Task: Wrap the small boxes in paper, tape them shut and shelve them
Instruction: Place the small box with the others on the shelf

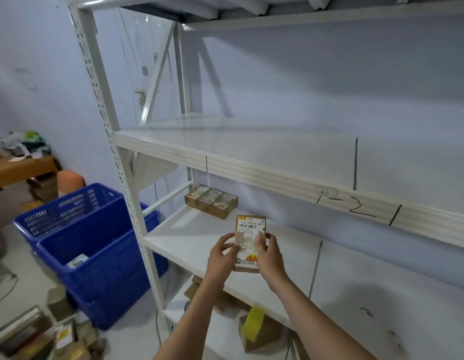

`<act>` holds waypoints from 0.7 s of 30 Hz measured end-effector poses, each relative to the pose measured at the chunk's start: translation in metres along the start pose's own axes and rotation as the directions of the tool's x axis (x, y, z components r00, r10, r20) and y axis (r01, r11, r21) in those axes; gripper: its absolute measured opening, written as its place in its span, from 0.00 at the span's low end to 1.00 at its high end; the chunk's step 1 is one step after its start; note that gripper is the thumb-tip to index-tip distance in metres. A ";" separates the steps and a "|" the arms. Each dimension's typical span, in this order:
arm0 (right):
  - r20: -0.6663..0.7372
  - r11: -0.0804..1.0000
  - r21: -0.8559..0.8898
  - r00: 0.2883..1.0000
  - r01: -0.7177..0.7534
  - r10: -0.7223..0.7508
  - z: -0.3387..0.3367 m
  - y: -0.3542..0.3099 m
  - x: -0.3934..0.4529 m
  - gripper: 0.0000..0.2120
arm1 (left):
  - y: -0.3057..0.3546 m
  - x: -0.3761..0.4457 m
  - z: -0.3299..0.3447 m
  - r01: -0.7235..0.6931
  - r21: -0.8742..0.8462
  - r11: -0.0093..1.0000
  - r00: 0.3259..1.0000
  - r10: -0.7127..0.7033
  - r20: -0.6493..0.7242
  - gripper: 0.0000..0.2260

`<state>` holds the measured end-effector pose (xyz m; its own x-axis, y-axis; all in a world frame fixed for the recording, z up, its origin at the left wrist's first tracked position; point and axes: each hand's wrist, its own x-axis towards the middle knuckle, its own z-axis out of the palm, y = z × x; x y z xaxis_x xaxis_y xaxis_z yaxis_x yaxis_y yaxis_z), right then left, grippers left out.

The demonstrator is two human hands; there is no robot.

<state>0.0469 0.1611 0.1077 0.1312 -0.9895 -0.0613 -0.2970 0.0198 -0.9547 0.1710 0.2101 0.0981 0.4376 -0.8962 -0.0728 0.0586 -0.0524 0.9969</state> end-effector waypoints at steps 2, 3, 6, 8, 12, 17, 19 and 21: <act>-0.003 1.000 -0.006 1.000 -0.010 0.010 0.012 -0.001 0.013 0.19 | -0.001 0.018 -0.008 0.007 0.006 1.000 1.000 -0.007 0.006 0.13; -0.002 1.000 -0.005 1.000 -0.019 0.019 0.018 -0.001 0.020 0.18 | -0.002 0.027 -0.011 0.012 0.010 1.000 1.000 -0.012 0.010 0.13; 0.000 0.999 -0.032 0.999 -0.041 0.041 0.035 0.002 0.046 0.18 | -0.009 0.058 -0.020 0.035 0.024 0.999 0.999 -0.035 0.023 0.13; 0.003 0.998 -0.042 0.999 -0.049 0.049 0.048 0.005 0.066 0.19 | -0.016 0.080 -0.026 0.055 0.037 0.998 0.998 -0.056 0.036 0.14; -0.006 0.996 -0.036 0.997 -0.077 0.077 0.081 0.018 0.111 0.19 | -0.027 0.130 -0.039 0.085 0.111 0.990 0.993 -0.093 0.076 0.14; -0.030 0.976 -0.028 0.976 -0.215 0.215 0.121 0.053 0.151 0.19 | -0.045 0.184 -0.056 0.264 0.208 0.942 0.944 -0.297 0.145 0.14; -0.043 0.969 -0.031 0.969 -0.244 0.242 0.131 0.063 0.165 0.19 | -0.056 0.203 -0.059 0.290 0.241 0.926 0.932 -0.330 0.147 0.14; -0.052 0.963 -0.049 0.963 -0.267 0.264 0.139 0.066 0.178 0.19 | -0.061 0.216 -0.061 0.306 0.273 0.912 0.923 -0.355 0.150 0.14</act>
<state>0.1819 0.0064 -0.0065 -0.0014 -0.9552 -0.2960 -0.3677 0.2757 -0.8881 0.3167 0.0462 0.0192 0.2481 -0.8747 -0.4164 -0.0575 -0.4424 0.8950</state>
